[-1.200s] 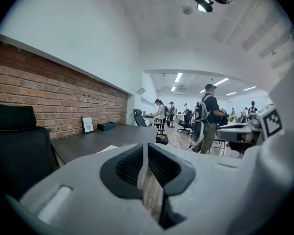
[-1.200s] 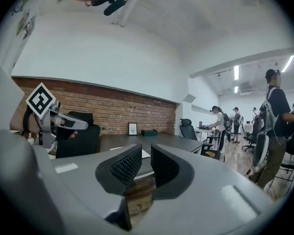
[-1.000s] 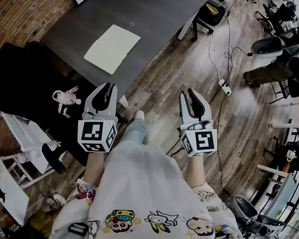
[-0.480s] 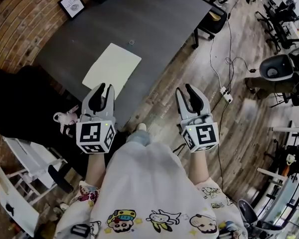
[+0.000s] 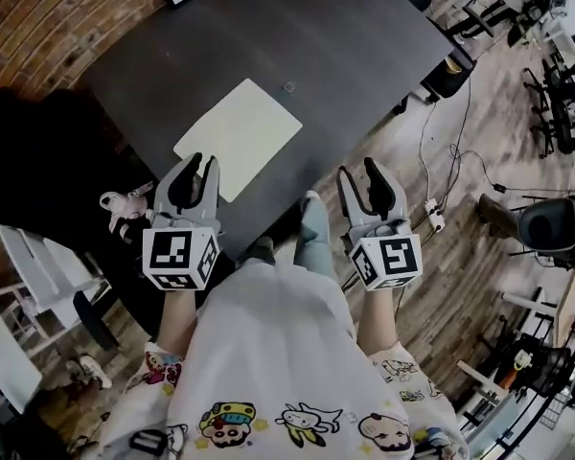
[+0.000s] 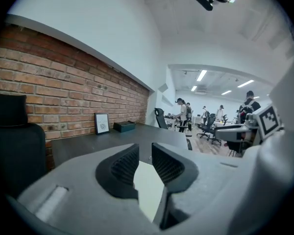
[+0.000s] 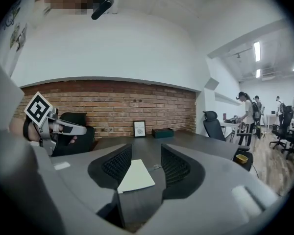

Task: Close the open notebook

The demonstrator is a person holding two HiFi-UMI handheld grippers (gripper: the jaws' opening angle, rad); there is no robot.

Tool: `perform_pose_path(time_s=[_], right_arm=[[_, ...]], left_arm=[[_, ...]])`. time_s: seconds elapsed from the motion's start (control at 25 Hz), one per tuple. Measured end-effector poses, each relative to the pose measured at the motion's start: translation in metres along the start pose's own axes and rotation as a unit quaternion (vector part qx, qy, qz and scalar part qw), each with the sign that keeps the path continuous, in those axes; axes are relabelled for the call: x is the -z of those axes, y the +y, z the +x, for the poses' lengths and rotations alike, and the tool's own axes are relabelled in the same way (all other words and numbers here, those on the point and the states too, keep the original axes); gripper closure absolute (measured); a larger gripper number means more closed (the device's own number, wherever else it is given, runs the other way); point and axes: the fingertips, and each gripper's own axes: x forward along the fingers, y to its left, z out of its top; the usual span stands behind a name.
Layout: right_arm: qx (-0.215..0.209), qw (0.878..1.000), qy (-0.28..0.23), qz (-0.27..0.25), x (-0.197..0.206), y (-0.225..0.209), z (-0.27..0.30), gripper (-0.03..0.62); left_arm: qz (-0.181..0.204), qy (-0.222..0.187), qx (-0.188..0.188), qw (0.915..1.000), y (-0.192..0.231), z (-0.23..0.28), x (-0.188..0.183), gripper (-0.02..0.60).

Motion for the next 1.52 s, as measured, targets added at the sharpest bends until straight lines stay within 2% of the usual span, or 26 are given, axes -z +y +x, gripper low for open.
perform_pose_path(time_s=[0.2, 0.4, 0.68, 0.92, 1.12, 1.28, 1.52], right_arm=[[-0.061, 0.998, 0.005, -0.007, -0.004, -0.01, 0.059, 0.397], [-0.135, 0.991, 0.015, -0.013, -0.018, -0.022, 0.124, 0.391], [-0.244, 0.969, 0.02, -0.023, -0.035, -0.037, 0.195, 0.388], [-0.321, 0.946, 0.025, -0.027, -0.037, -0.04, 0.228, 0.388], [-0.36, 0.932, 0.031, -0.034, -0.034, -0.038, 0.243, 0.388], [-0.378, 0.925, 0.033, -0.034, -0.035, -0.038, 0.247, 0.388], [-0.384, 0.922, 0.035, -0.031, -0.033, -0.037, 0.246, 0.388]], left_arm=[[-0.018, -0.001, -0.065, 0.9977, 0.029, 0.014, 0.001, 0.508], [-0.041, 0.0, -0.143, 0.9888, 0.053, 0.033, -0.009, 0.508], [-0.069, -0.015, -0.255, 0.9643, 0.06, 0.044, -0.026, 0.508], [-0.084, -0.021, -0.326, 0.9415, 0.053, 0.048, -0.028, 0.508], [-0.095, -0.024, -0.363, 0.9268, 0.048, 0.044, -0.026, 0.508], [-0.099, -0.023, -0.382, 0.9183, 0.043, 0.041, -0.023, 0.508], [-0.106, -0.023, -0.386, 0.9161, 0.035, 0.038, -0.018, 0.508]])
